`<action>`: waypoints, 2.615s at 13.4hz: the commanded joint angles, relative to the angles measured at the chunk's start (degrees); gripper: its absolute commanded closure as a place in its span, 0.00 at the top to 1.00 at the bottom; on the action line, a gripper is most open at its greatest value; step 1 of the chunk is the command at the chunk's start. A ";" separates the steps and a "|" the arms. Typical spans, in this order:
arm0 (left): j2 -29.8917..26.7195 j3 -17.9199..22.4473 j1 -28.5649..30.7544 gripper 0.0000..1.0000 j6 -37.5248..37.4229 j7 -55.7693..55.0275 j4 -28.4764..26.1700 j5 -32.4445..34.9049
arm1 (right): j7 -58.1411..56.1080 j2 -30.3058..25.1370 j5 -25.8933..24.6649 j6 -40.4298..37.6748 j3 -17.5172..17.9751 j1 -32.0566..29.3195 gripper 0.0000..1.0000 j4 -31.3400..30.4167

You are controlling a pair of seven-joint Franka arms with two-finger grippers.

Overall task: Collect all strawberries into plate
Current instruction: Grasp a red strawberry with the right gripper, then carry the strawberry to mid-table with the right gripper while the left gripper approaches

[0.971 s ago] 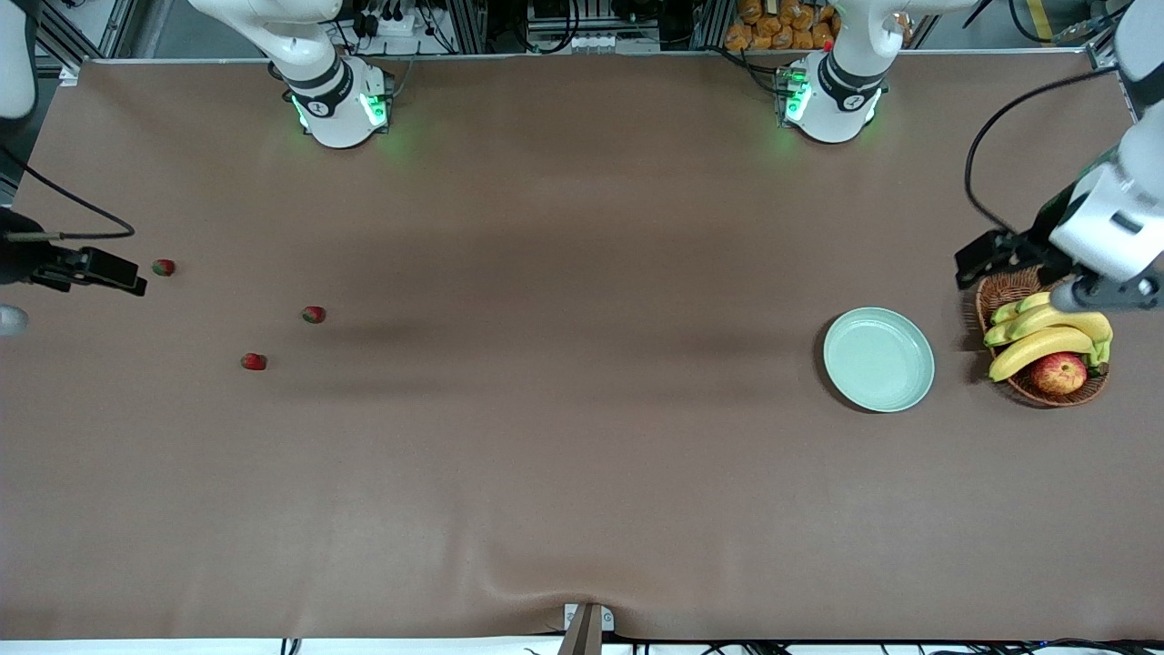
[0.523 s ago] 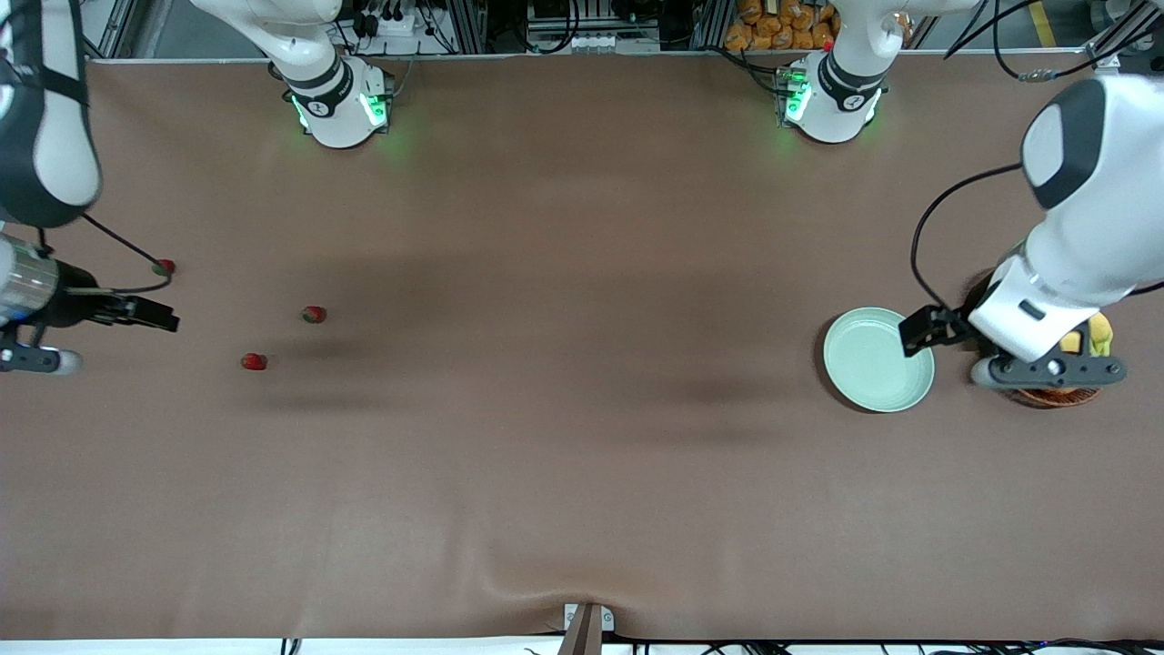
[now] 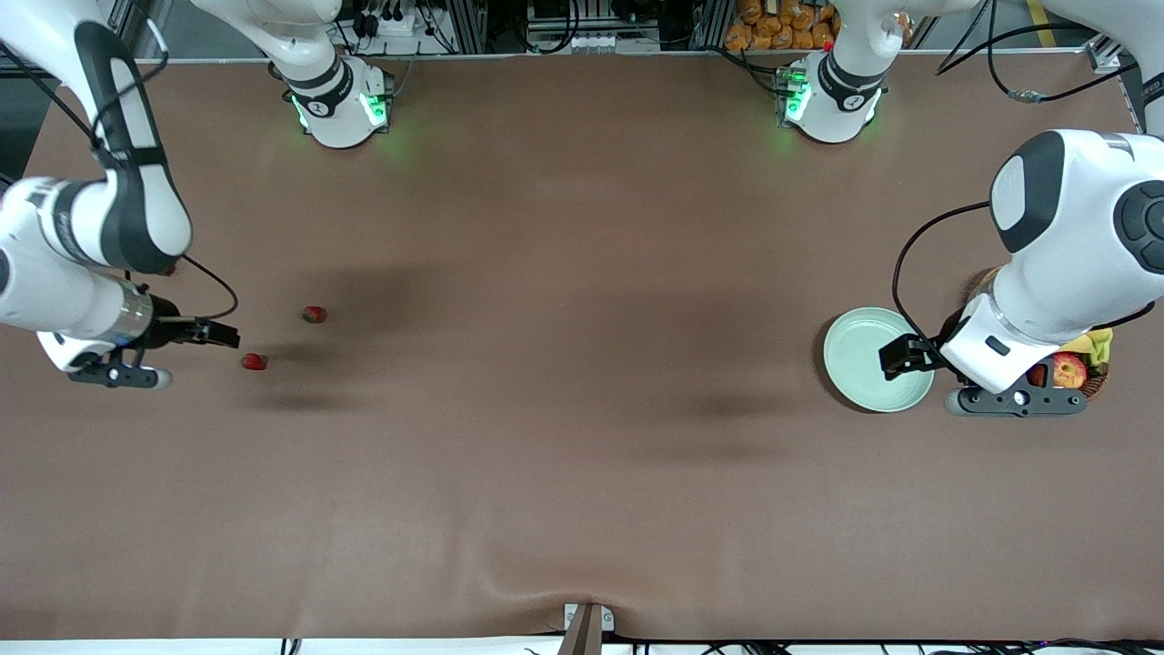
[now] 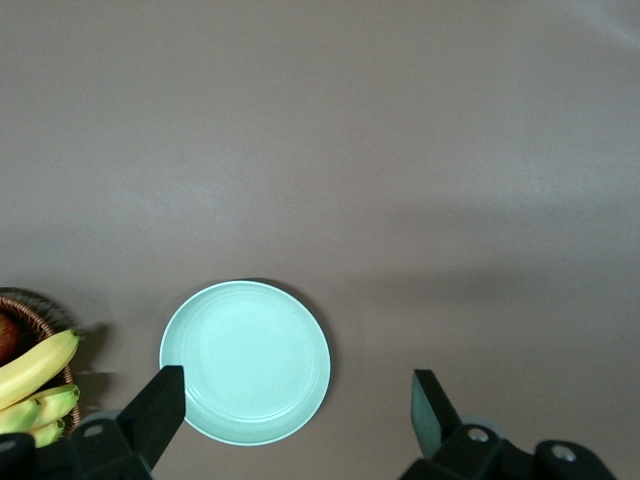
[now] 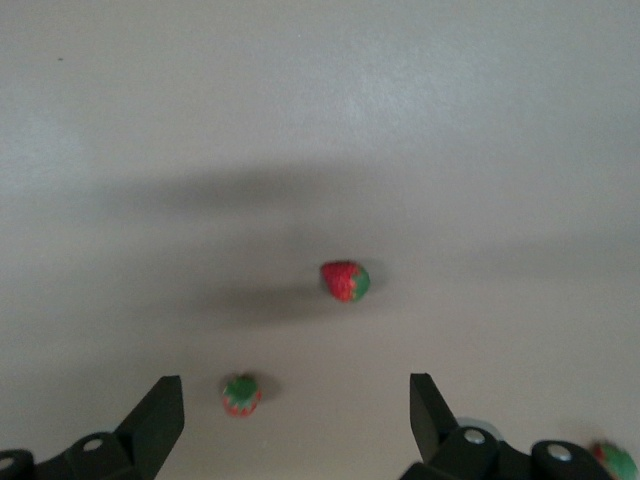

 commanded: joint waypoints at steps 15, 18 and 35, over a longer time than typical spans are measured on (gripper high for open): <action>-0.47 -0.34 -0.84 1.00 0.30 0.22 1.52 -0.14 | -6.04 12.06 0.40 12.28 0.62 -4.17 0.76 -2.15; -1.00 -0.34 -0.23 1.00 -0.22 1.10 1.25 -0.14 | -6.04 12.50 0.92 14.46 0.70 -3.82 0.69 -4.16; -3.81 -0.34 -0.66 1.00 -7.17 0.13 1.43 -0.49 | 11.14 11.44 6.28 1.03 3.87 5.83 0.00 9.70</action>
